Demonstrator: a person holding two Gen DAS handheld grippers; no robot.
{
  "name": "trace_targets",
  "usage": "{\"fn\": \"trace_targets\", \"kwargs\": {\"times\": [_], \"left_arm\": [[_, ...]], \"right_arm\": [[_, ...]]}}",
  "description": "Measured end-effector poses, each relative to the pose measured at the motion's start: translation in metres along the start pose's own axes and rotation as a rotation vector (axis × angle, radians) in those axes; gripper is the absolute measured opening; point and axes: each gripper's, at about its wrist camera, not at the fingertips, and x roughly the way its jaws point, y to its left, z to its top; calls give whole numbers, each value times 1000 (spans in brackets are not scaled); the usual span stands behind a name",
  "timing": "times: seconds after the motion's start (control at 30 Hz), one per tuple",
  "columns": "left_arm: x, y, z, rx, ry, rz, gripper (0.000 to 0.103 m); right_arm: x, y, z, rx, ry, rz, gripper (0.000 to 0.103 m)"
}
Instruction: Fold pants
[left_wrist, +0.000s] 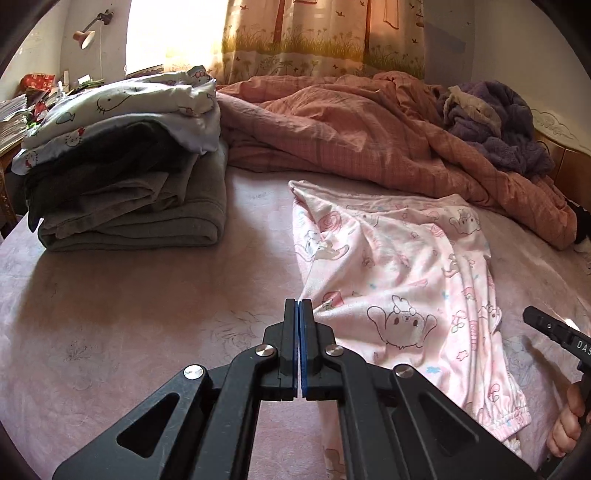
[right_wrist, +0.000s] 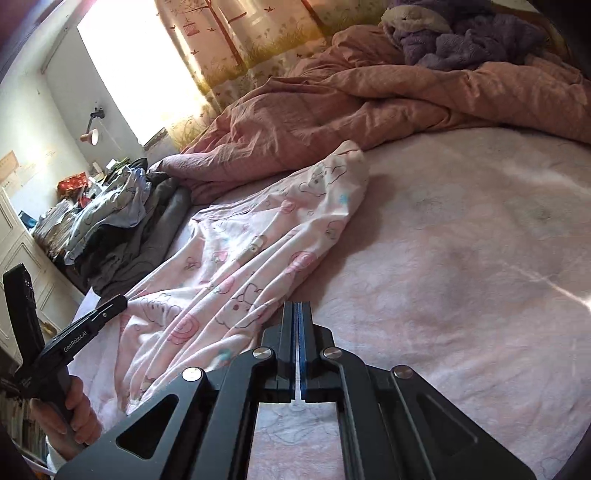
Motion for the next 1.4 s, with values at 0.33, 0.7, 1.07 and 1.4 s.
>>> {"fn": "trace_targets", "kwargs": {"times": [0.33,0.7,1.07,1.4], "left_arm": [[-29,4,-41,24,-20,-54,29],[-58,1,-84,41,-32,-31,31],[-54,-17,-97,179,21,-30,39],[-56,-27,-86,121,46,-203,43]], "right_arm": [[-32,15,-42,-88,-33,102,47],[-70,96,-112,-467,-120,64,54],[-43,101,-98,-521,-57,-103,48],[-44,69,-93,-349,-72,-100,11]]}}
